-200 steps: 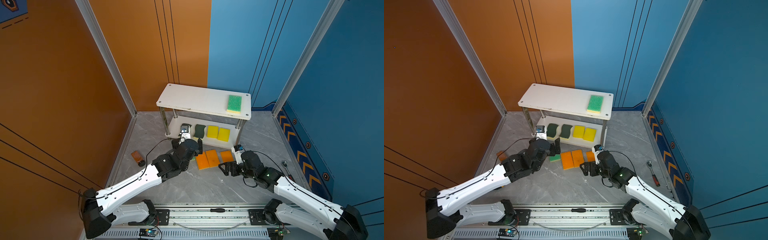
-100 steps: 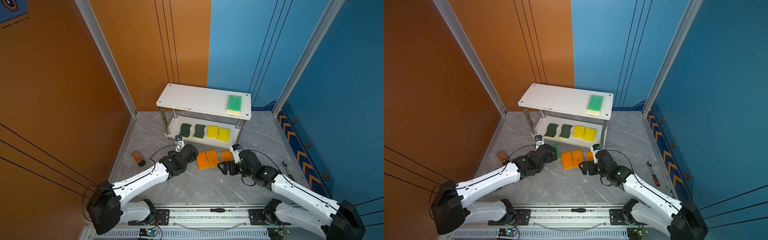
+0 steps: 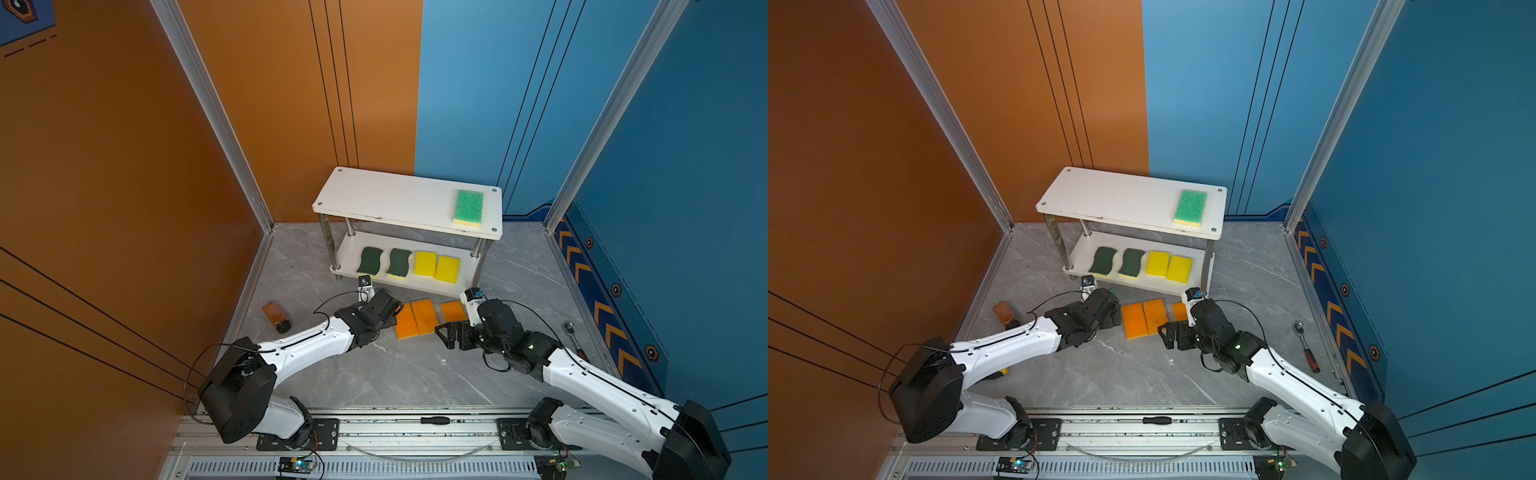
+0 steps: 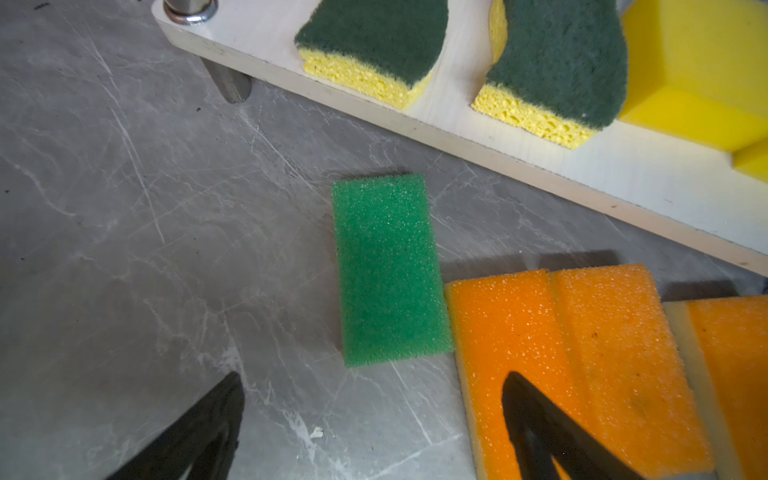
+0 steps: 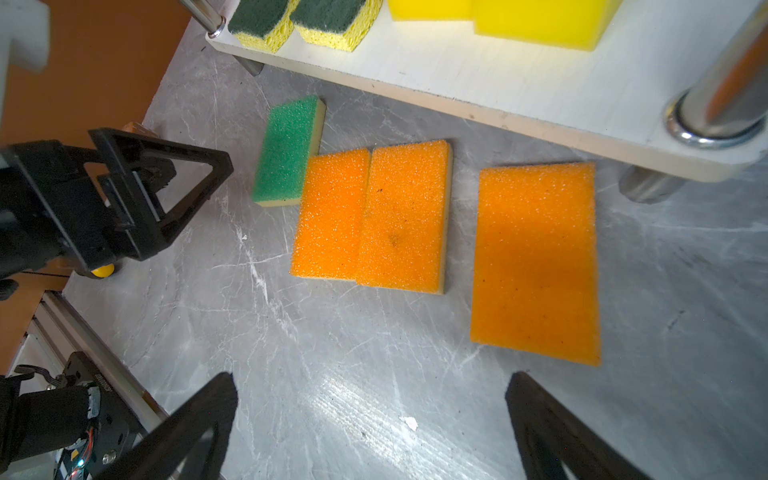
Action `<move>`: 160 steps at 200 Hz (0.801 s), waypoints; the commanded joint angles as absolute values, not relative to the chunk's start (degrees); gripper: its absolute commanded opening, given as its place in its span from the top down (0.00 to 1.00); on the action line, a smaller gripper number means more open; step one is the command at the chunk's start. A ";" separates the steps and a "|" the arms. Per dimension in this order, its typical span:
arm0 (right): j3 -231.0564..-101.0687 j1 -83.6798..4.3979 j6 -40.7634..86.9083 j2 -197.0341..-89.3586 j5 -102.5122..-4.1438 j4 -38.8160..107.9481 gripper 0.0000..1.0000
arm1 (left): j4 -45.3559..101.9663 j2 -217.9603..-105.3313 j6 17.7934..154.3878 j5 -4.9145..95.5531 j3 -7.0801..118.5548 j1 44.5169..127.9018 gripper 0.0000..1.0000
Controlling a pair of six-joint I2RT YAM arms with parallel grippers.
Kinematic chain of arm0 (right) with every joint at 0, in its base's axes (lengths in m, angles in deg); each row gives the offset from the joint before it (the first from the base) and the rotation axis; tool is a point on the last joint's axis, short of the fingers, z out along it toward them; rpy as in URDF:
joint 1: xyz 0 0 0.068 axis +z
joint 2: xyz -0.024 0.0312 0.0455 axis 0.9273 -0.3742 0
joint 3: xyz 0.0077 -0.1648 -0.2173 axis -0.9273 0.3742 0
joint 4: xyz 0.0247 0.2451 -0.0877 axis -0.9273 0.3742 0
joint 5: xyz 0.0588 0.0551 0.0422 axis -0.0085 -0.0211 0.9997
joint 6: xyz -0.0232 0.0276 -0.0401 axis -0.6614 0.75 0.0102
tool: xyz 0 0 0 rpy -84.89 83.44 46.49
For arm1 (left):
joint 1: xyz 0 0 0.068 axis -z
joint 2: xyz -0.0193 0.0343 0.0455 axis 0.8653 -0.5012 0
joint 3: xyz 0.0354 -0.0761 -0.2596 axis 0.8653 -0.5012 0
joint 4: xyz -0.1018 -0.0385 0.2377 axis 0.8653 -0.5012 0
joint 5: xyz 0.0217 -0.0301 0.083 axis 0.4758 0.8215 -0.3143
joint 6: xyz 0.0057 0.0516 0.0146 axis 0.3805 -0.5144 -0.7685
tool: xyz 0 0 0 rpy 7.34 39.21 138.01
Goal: Place and organize the cleaning sponges onto the shelf
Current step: 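Move the left gripper over the green sponge beside the orange sponges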
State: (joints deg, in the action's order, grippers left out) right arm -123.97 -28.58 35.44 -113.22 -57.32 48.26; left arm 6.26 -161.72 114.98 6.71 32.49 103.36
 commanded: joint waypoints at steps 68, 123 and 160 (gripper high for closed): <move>-124.96 -28.21 35.43 -112.61 -58.80 48.25 0.00 | 7.85 -168.11 112.82 10.33 35.06 99.95 0.02; -125.37 -28.21 35.43 -112.92 -58.68 48.27 0.00 | 8.09 -171.54 112.20 11.49 36.56 98.97 0.02; -125.26 -28.21 35.34 -112.88 -58.72 48.39 0.00 | 8.35 -173.69 112.27 12.39 37.91 98.68 0.02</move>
